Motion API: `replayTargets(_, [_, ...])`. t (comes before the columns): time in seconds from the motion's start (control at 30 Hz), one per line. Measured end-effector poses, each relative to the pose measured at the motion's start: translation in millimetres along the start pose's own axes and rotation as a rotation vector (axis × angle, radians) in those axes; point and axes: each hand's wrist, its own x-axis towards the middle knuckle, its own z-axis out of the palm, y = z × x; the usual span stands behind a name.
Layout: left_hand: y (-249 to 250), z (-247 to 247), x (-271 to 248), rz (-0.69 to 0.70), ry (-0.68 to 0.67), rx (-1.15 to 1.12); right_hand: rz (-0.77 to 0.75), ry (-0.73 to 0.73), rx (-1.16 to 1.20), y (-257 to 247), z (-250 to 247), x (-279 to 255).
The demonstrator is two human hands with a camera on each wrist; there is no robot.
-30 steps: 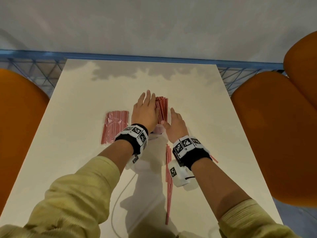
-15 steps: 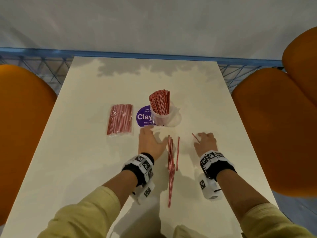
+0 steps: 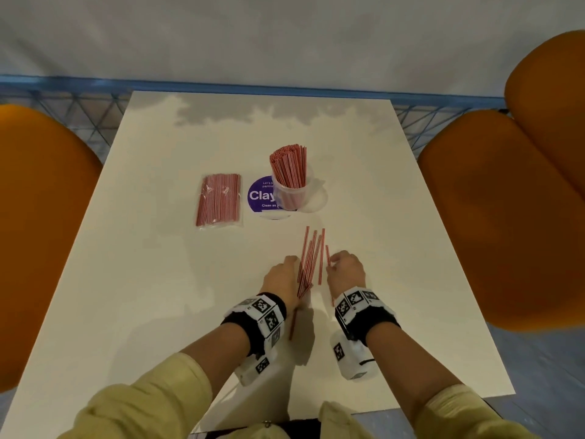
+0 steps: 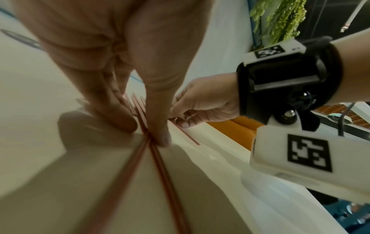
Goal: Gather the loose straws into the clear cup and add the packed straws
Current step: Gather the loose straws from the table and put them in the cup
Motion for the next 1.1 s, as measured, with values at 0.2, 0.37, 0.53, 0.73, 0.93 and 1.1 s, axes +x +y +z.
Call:
replayTargets(0.2, [-6.4,-4.1,-12.3,-0.136,0.062,-0.092,-0.036,-0.003,-0.098,-23.0,9.3,-4.8])
replayTargets(0.37, [0.3,-3.7,-16.4,-0.181,0.004,0.042,0.017,-0.026,-0.131,-39.1,18.4,-2.8])
replayTargets(0.53, [-5.9,-9.1,-21.2,-0.048,-0.047,0.227,0.023,-0.051,-0.172,-41.3,13.3,3.2])
replayTargets(0.73, [-10.3,-28.6,-19.0,-0.054,-0.156,0.327,0.063,-0.071,-0.198,-38.7,12.6,10.9])
replayTargets(0.93, [-22.9,-42.8,-7.5,-0.070,-0.226,0.153,0.059,-0.137,-0.235,-40.7,13.9,13.6])
replayTargets(1.1, [-18.3,-45.4,-2.4,-0.151,-0.100,-0.189,-0.063,0.007,-0.320,-37.2,31.0,9.6])
